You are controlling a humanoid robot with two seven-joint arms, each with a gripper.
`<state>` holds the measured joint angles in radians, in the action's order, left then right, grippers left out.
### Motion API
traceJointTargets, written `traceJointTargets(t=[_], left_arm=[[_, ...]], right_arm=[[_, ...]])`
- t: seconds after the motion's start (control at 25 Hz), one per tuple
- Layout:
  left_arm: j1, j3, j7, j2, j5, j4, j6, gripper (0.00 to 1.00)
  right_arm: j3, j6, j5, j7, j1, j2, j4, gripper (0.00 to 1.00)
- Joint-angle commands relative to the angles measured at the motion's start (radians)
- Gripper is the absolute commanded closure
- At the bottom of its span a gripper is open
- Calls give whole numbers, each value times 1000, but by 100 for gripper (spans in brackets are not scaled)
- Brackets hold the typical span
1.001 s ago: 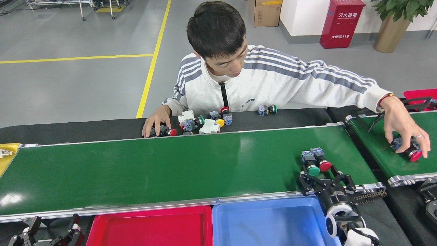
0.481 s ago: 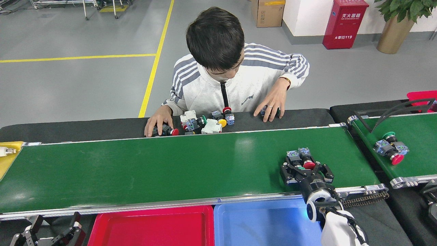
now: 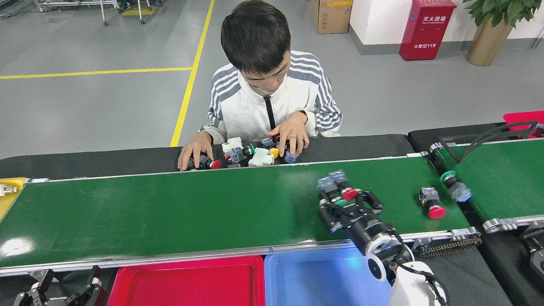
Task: Pick switch part from conveyor to tray
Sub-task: 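Reach the right gripper to a switch on the belt and grasp it, then carry the switch with the right gripper and drop it into the red tray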
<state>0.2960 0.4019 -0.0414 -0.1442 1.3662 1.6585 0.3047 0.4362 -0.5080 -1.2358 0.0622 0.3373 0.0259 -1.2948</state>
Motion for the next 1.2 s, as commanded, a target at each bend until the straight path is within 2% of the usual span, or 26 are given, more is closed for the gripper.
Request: traceJointTargets(t=[0.0,0.08,0.16,0.2,0.36,0.44,0.48,0.6,0.68,0.72,0.8,0.88,0.96,1.16], left_arm=[[-8,5,-8,-15,1,10,4,0],[-12,3,-8,-15,1,9,4,0],[-14,3,-8,-17,1,9,4,0],[-14,3,-8,-17,1,7,2,0],[-18,3,-8,-9,-7,17,1,0],[-8,5,-8,-11,-9,24,1,0],[-2,5,-8,-15,-9,27,1,0],[14,5,-8,-15,-7,32,1,0],[17,6,-5,-14,-7,35,2,0],[17,6,-5,-14,-7,40,2,0],[23,6,-3,-11,-7,50,1,0],[34,6,-3,-8,-6,53,1,0],[35,8,-3,-6,-2,53,1,0],[32,6,-2,-5,-2,52,2,0]], right_arm=[[68,-168,-2,-1,8,26,-12,89],[188,-179,-7,-5,2,37,5,35],[251,-162,-10,-7,0,60,34,18],[269,-150,-11,-7,0,72,57,2],[237,-144,1,-9,-3,78,60,1],[159,-129,3,-5,-17,78,37,2],[96,-95,1,-5,-46,74,0,5],[-105,125,-5,-1,-185,48,-149,8],[-198,370,-8,-15,-265,48,-212,8],[-226,483,-7,-36,-303,40,-241,8],[-251,605,-7,-102,-373,3,-281,6],[-292,663,-4,-177,-443,-46,-330,6],[-321,695,-4,-185,-488,-46,-350,6],[-320,800,-7,-153,-463,-47,-347,6]])
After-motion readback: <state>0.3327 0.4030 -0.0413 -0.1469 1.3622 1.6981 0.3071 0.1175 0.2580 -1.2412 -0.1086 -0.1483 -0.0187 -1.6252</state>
